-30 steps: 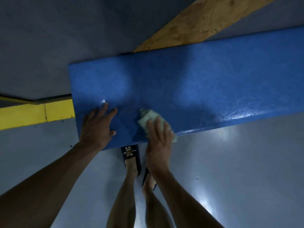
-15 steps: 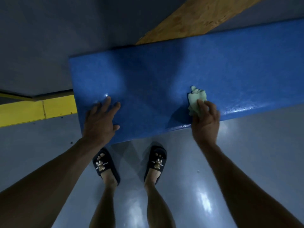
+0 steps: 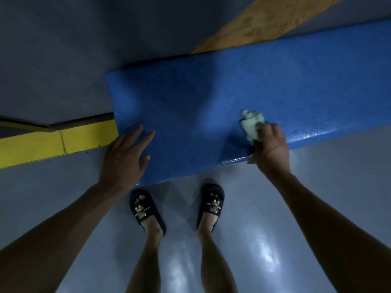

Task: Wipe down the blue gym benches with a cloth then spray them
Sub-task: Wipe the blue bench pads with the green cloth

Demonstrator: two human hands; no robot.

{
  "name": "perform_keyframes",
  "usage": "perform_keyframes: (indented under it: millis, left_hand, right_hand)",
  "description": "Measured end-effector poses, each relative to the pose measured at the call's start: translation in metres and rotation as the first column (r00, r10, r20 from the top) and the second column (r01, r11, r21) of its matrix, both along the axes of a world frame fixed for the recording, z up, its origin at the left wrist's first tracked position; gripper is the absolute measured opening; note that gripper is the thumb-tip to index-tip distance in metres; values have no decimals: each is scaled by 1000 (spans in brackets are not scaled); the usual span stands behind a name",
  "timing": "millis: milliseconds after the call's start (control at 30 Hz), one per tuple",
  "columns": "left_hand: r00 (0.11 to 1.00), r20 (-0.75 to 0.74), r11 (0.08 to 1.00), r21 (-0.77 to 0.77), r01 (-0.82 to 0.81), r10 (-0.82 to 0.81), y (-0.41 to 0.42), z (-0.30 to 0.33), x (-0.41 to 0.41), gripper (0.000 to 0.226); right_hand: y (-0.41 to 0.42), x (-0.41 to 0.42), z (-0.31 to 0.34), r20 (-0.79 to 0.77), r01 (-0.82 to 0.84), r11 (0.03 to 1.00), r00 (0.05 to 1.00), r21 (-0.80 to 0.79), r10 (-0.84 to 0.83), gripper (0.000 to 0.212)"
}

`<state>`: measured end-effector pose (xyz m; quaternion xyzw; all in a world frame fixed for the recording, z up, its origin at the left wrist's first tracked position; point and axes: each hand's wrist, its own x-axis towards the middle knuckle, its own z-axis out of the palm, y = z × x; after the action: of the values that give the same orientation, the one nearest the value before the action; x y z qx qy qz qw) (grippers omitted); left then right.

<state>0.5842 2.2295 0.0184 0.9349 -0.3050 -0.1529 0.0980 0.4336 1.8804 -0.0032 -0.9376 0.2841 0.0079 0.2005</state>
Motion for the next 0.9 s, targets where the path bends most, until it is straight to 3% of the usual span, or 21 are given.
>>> perform_keyframes:
  millis: [100,200,300,400,467,533,633,733,833,900]
  left_hand:
    - [999,-15,999,-10,-34,34,25,-5,4,59]
    - [999,-43,999,-21,-30,29,38,-10,8,56]
    - [995,-88,999,-30,-39,36,41,-12,7,54]
    - [992,-116,999,-12,-48,46,39,-11,3,54]
    - [989,-135,998,-11,-59,57,40,-12,5,54]
    - [990,-137,999,-11,-38,36,42,-13,7,53]
    - [990,-140,1000,-12,-21,19,45,-15,11,53]
    - [990,-136,1000,-14,-23,21,45,-17,12,54]
    - [989,-146,999,-11,-38,36,44,-17,13,55]
    - [987,-157,999,9,-31,32,43,-15,14,60]
  right_hand:
    - [31,0,-5,0,213,973,977,-89,-214,46]
    - [109,8,-16,28,262,965,965,-15,-262,50]
    - [181,17,-15,-66,121,987,991,106,-114,57]
    - [193,18,-3,-124,-159,976,976,152,178,47]
    - [162,18,6,-83,-411,905,904,110,420,48]
    - [116,15,9,-121,-495,869,864,-27,488,49]
    - [59,13,12,-258,-58,994,966,-88,34,42]
    - [68,18,7,-249,252,962,930,-103,-270,41]
    - [140,35,-2,-154,282,957,945,-61,-289,36]
    - [201,43,-4,-101,115,993,988,10,-114,43]
